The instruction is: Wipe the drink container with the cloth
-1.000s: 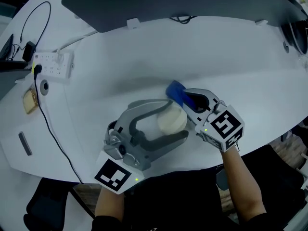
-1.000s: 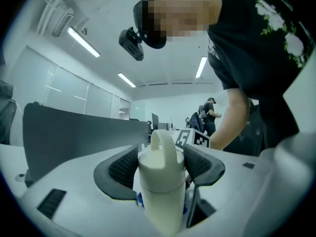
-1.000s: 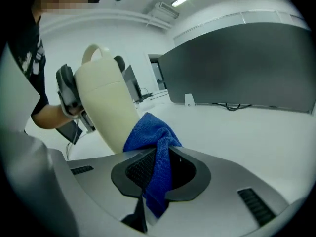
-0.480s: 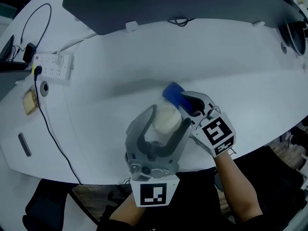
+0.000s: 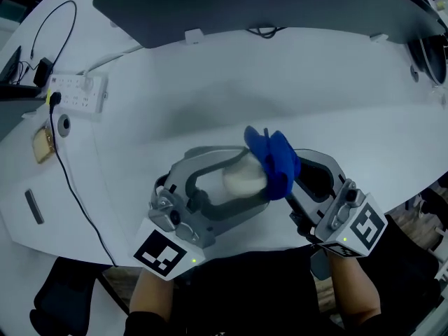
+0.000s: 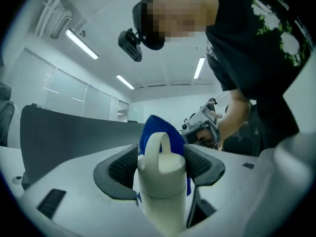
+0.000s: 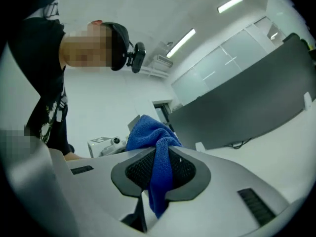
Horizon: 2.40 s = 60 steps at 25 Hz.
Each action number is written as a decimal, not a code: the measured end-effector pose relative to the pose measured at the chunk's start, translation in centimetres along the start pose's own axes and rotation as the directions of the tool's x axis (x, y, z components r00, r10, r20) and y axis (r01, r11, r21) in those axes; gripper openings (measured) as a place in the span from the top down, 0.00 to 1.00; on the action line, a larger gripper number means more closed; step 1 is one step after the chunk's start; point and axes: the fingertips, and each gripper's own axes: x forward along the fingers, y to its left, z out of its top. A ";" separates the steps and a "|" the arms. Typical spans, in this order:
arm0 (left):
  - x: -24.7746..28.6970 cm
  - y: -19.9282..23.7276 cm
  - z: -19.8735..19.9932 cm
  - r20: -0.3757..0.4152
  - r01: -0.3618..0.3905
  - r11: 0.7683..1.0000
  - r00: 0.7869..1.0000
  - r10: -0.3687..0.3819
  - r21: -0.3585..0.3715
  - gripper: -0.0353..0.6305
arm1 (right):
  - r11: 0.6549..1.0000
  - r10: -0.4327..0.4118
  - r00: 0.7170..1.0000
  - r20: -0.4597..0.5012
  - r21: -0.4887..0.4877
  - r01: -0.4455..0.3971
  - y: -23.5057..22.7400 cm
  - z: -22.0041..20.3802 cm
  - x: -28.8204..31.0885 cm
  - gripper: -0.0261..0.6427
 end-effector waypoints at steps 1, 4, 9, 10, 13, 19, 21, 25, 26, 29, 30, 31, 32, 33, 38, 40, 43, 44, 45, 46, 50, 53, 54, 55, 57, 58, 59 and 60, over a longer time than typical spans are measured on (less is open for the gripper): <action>0.0 -0.2 -0.1 0.001 -0.002 1.000 1.000 0.002 -0.007 0.52 | 1.000 -0.003 1.000 -0.018 0.010 0.003 -0.1 -0.9 0.3 0.89; -0.3 -0.1 -0.1 0.007 -0.013 1.000 1.000 0.013 -0.014 0.52 | 0.994 -0.099 0.975 -0.201 -0.055 0.090 -2.0 -6.3 0.6 0.89; -0.2 -0.1 -0.4 0.007 -0.021 1.000 1.000 0.021 0.000 0.52 | 0.943 -0.275 0.826 -0.493 -0.307 0.131 -4.3 -13.8 1.2 0.89; -0.2 0.0 -0.4 0.007 -0.029 1.000 1.000 0.029 0.003 0.52 | 0.931 -0.288 0.822 -0.491 -0.345 0.120 -4.2 -13.9 1.3 0.89; 0.0 0.2 -0.8 -0.040 -0.061 0.998 0.997 0.061 0.007 0.52 | 0.935 -0.294 0.831 -0.472 -0.324 0.146 -4.4 -13.7 1.2 0.89; -2.1 0.2 2.0 -0.099 -0.199 0.979 0.975 0.201 0.035 0.52 | 0.928 -0.334 0.873 -0.356 -0.284 0.239 -3.4 -8.2 -2.3 0.89; -3.6 0.0 3.1 -0.119 -0.268 0.962 0.955 0.273 0.053 0.52 | 0.920 -0.332 0.893 -0.304 -0.311 0.237 -2.7 -5.9 -3.5 0.89; -6.6 -2.2 4.7 -0.165 -0.453 0.890 0.875 0.454 0.049 0.58 | 0.917 -0.308 0.930 -0.202 -0.321 0.235 -0.2 -2.1 -6.3 0.89; -7.0 -3.0 5.0 -0.177 -0.494 0.868 0.851 0.494 0.044 0.70 | 0.914 -0.308 0.936 -0.170 -0.325 0.242 0.5 -0.9 -7.1 0.89; -7.8 -5.4 6.2 -0.206 -0.568 0.821 0.797 0.567 0.062 0.90 | 0.899 -0.298 0.952 -0.072 -0.358 0.254 2.9 2.9 -8.8 0.89; -8.2 -6.0 6.8 -0.209 -0.595 0.800 0.775 0.596 0.077 0.92 | 0.894 -0.275 0.960 -0.041 -0.377 0.240 3.9 3.8 -9.2 0.89; -8.9 -6.2 7.6 -0.205 -0.633 0.769 0.745 0.635 0.084 0.93 | 0.890 -0.248 0.969 -0.016 -0.398 0.221 4.9 4.6 -9.5 0.89; -9.7 -6.2 8.5 -0.191 -0.681 0.728 0.707 0.681 0.079 0.94 | 0.888 -0.221 0.975 0.002 -0.412 0.202 5.8 5.4 -9.8 0.89; -10.5 -6.1 9.4 -0.172 -0.726 0.684 0.667 0.725 0.067 0.94 | 0.889 -0.200 0.980 0.016 -0.418 0.188 6.6 6.2 -10.0 0.89; -12.9 -6.2 14.6 -0.043 -0.822 0.563 0.562 0.826 0.082 0.94 | 0.866 -0.192 0.975 0.115 -0.448 0.223 8.2 9.8 -11.7 0.89; -13.3 -6.8 15.1 -0.017 -0.840 0.537 0.537 0.843 0.082 0.94 | 0.862 -0.197 0.969 0.148 -0.445 0.243 8.2 10.7 -12.6 0.89; -13.7 -7.8 15.4 -0.009 -0.844 0.529 0.530 0.848 0.089 0.94 | 0.866 -0.193 0.964 0.180 -0.430 0.254 9.1 11.4 -13.5 0.89; -13.7 -8.0 15.8 0.004 -0.844 0.528 0.531 0.847 0.097 0.94 | 0.863 -0.190 0.964 0.189 -0.436 0.255 9.5 11.7 -13.6 0.89; -13.6 -8.1 16.2 0.013 -0.843 0.527 0.531 0.847 0.104 0.94 | 0.858 -0.184 0.963 0.196 -0.446 0.255 9.9 11.9 -13.7 0.89; -13.5 -8.2 16.5 0.017 -0.843 0.527 0.532 0.847 0.109 0.94 | 0.853 -0.177 0.963 0.204 -0.456 0.253 10.3 12.1 -13.7 0.89; -12.8 -8.3 17.4 0.045 -0.838 0.534 0.541 0.840 0.111 0.94 | 0.850 -0.162 0.961 0.223 -0.464 0.250 11.0 12.6 -13.9 0.89; -12.3 -8.4 18.2 0.071 -0.835 0.538 0.547 0.834 0.116 0.94 | 0.849 -0.159 0.961 0.226 -0.466 0.250 11.3 13.0 -14.2 0.89; -12.2 -8.4 18.4 0.077 -0.834 0.538 0.548 0.833 0.121 0.94 | 0.851 -0.154 0.961 0.231 -0.462 0.248 11.4 13.3 -14.1 0.89; -12.2 -8.4 18.5 0.080 -0.834 0.538 0.549 0.832 0.124 0.94 | 0.854 -0.148 0.960 0.239 -0.458 0.246 11.5 13.6 -14.1 0.89; -12.1 -8.3 18.6 0.083 -0.835 0.537 0.548 0.833 0.122 0.94 | 0.853 -0.138 0.958 0.251 -0.461 0.244 11.8 14.1 -13.9 0.89; -12.2 -8.2 18.6 0.085 -0.837 0.535 0.545 0.834 0.119 0.94 | 0.852 -0.133 0.959 0.251 -0.465 0.240 11.9 14.2 -13.9 0.89; -12.2 -8.1 18.7 0.088 -0.839 0.532 0.542 0.836 0.119 0.94 | 0.852 -0.128 0.959 0.251 -0.468 0.236 12.0 14.3 -13.9 0.89; -12.2 -8.0 18.8 0.092 -0.840 0.529 0.540 0.836 0.121 0.94 | 0.852 -0.124 0.959 0.253 -0.469 0.234 11.9 14.4 -13.9 0.89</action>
